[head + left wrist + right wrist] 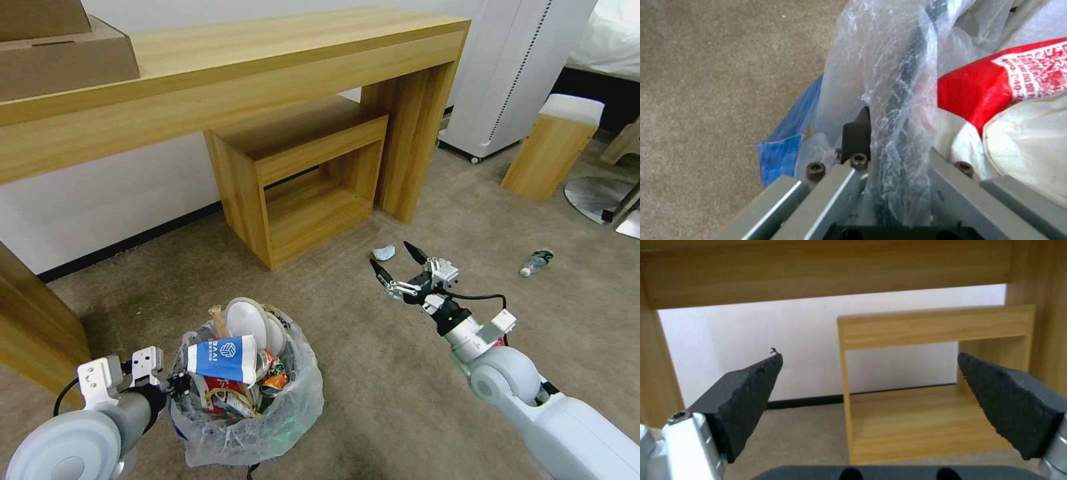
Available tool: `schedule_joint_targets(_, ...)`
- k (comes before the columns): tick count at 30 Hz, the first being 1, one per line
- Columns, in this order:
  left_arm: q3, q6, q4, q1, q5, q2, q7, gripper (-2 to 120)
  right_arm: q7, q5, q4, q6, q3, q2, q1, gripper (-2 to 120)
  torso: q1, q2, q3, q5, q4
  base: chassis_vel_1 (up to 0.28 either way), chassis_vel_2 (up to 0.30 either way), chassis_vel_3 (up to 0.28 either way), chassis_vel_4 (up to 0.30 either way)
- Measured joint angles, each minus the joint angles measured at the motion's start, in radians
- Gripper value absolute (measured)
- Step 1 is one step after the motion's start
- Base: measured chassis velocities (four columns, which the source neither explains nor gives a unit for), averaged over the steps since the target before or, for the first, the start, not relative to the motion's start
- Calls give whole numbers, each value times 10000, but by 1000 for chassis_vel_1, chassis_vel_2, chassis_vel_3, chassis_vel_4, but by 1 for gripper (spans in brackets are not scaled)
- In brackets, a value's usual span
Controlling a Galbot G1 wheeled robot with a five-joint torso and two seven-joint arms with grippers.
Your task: Pick up the trash bin and place the garbage on the floor into it.
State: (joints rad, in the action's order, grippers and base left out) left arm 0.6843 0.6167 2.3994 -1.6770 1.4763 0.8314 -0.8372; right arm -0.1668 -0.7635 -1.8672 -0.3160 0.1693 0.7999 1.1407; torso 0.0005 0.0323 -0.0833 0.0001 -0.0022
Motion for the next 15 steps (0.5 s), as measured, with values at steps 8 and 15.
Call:
schedule_joint_targets(8,-3,-13,56,-32,-1,-13,48,0,464,555,59,18,111,177,242,100,0,-1,0,-1,0,-32,-39,-46,-44)
schedule_joint_targets(15,15,-11,110,-133,-55,40,67,0,949,843,187,10,45,339,320,100,0,0,0,-2,-2,-74,-72,-83,-81)
